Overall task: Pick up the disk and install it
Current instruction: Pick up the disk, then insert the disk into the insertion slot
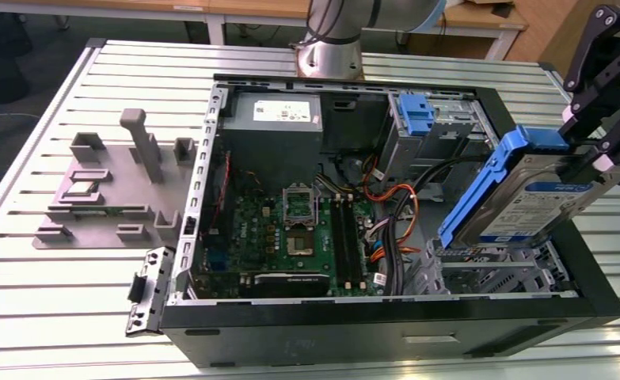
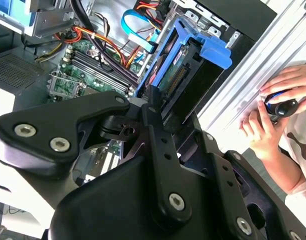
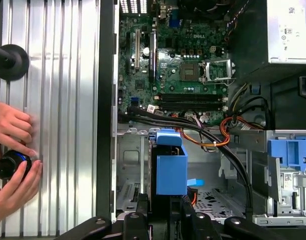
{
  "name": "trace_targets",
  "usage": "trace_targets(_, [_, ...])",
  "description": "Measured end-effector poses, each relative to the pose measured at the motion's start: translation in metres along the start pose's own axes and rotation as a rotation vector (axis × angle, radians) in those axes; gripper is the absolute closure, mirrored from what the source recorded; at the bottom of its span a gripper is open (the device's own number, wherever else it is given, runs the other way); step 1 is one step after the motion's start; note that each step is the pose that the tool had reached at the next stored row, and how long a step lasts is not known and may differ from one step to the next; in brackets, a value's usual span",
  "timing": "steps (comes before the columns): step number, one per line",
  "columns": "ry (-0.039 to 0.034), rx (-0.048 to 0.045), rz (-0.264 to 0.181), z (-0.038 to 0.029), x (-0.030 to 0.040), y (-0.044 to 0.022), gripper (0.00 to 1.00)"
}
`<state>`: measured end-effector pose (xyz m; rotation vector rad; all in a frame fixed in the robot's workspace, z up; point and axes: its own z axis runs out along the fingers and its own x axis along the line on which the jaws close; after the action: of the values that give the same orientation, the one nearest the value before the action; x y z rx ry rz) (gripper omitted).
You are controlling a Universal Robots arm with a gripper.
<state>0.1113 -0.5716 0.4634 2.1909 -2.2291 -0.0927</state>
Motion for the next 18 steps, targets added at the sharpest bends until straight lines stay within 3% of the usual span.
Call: trace_targets(18, [-0.0004, 0.0004, 0.012, 0.0042, 0.0011, -0.0013, 0.65])
